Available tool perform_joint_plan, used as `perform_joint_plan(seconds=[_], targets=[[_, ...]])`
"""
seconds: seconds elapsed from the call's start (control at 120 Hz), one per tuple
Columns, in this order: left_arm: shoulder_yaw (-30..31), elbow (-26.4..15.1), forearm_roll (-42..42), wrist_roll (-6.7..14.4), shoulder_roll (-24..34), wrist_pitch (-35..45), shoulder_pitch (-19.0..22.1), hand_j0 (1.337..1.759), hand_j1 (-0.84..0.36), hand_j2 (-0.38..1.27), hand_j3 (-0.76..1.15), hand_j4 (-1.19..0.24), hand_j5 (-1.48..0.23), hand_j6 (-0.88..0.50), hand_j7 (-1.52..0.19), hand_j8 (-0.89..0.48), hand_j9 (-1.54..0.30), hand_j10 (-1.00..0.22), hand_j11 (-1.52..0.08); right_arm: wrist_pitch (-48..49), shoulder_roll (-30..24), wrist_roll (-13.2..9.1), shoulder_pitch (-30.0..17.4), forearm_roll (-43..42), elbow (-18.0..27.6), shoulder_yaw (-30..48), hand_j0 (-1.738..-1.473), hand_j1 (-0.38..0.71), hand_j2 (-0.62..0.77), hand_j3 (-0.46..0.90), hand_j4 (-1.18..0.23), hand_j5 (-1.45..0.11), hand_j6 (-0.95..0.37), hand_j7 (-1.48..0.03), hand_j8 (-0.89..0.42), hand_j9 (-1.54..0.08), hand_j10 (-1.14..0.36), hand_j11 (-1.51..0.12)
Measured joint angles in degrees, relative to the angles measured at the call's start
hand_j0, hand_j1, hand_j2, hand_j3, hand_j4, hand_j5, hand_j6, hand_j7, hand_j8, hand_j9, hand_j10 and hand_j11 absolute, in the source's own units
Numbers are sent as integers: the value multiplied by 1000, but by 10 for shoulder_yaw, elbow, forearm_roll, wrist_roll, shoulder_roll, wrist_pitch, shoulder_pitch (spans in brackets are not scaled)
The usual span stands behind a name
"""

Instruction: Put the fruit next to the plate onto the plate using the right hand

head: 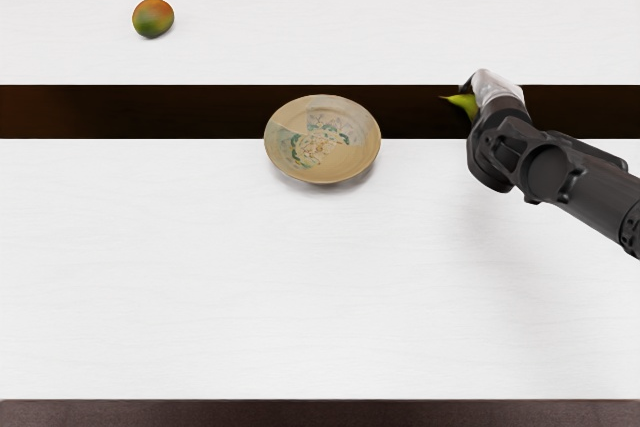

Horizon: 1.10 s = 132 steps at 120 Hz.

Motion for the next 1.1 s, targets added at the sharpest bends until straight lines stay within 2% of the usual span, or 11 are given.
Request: perform_joint_plan(seconds=[0.3, 0.35, 0.475, 0.492, 0.5, 0.508, 0.6, 0.675, 0.717, 0.883, 1.1], targets=[[0, 0, 0, 0, 0, 0, 0, 1658, 349, 0, 0, 0, 0, 0, 0, 0, 0, 0, 0, 44, -3, 0, 10, 16, -3, 1, -1651, 177, -37, -7, -618, -466, -199, -616, -139, -512, -239, -549], [0, 0, 0, 0, 0, 0, 0, 1658, 349, 0, 0, 0, 0, 0, 0, 0, 0, 0, 0, 53, -3, 0, 12, 25, -3, 1, -1650, 181, -35, -7, -635, -462, -157, -624, -94, -509, -227, -545], [0, 0, 0, 0, 0, 0, 0, 1658, 349, 0, 0, 0, 0, 0, 0, 0, 0, 0, 0, 65, 0, 0, 10, 35, -2, 1, -1648, 188, -30, -4, -664, -458, -17, -640, -109, -498, -232, -541], [0, 0, 0, 0, 0, 0, 0, 1658, 349, 0, 0, 0, 0, 0, 0, 0, 0, 0, 0, 66, 1, 0, 10, 37, -2, 1, -1648, 191, -31, -3, -661, -462, -32, -641, -95, -503, -251, -543], [0, 0, 0, 0, 0, 0, 0, 1658, 349, 0, 0, 0, 0, 0, 0, 0, 0, 0, 0, 67, 1, 0, 9, 37, -2, 1, -1649, 194, -34, 3, -655, -472, 39, -642, -83, -515, -259, -553], [0, 0, 0, 0, 0, 0, 0, 1658, 349, 0, 0, 0, 0, 0, 0, 0, 0, 0, 0, 68, 1, 0, 10, 38, -2, 1, -1649, 195, -35, 0, -653, -474, 44, -643, -80, -520, -265, -557], [0, 0, 0, 0, 0, 0, 0, 1658, 349, 0, 0, 0, 0, 0, 0, 0, 0, 0, 0, 77, -1, 0, 12, 45, -1, 1, -1651, 253, -54, -2, -643, -563, 10, -694, -202, -605, -400, -628], [0, 0, 0, 0, 0, 0, 0, 1658, 349, 0, 0, 0, 0, 0, 0, 0, 0, 0, 0, 88, -2, 0, 16, 49, -1, 1, -1652, 326, -78, -1, -733, -655, -49, -765, -273, -691, -506, -706], [0, 0, 0, 0, 0, 0, 0, 1658, 349, 0, 0, 0, 0, 0, 0, 0, 0, 0, 0, 92, -3, 0, 17, 51, -1, 0, -1651, 347, -16, -1, -773, -712, -70, -812, -277, -746, -577, -758], [0, 0, 0, 0, 0, 0, 0, 1658, 349, 0, 0, 0, 0, 0, 0, 0, 0, 0, 0, 99, -3, 0, 19, 54, 0, 0, -1647, 360, 132, -1, -814, -879, -97, -942, -287, -900, -572, -906], [0, 0, 0, 0, 0, 0, 0, 1658, 349, 0, 0, 0, 0, 0, 0, 0, 0, 0, 0, 99, -3, 0, 18, 51, 0, 2, -1644, 348, 119, -1, -809, -992, -67, -1032, -262, -1006, -544, -1011]])
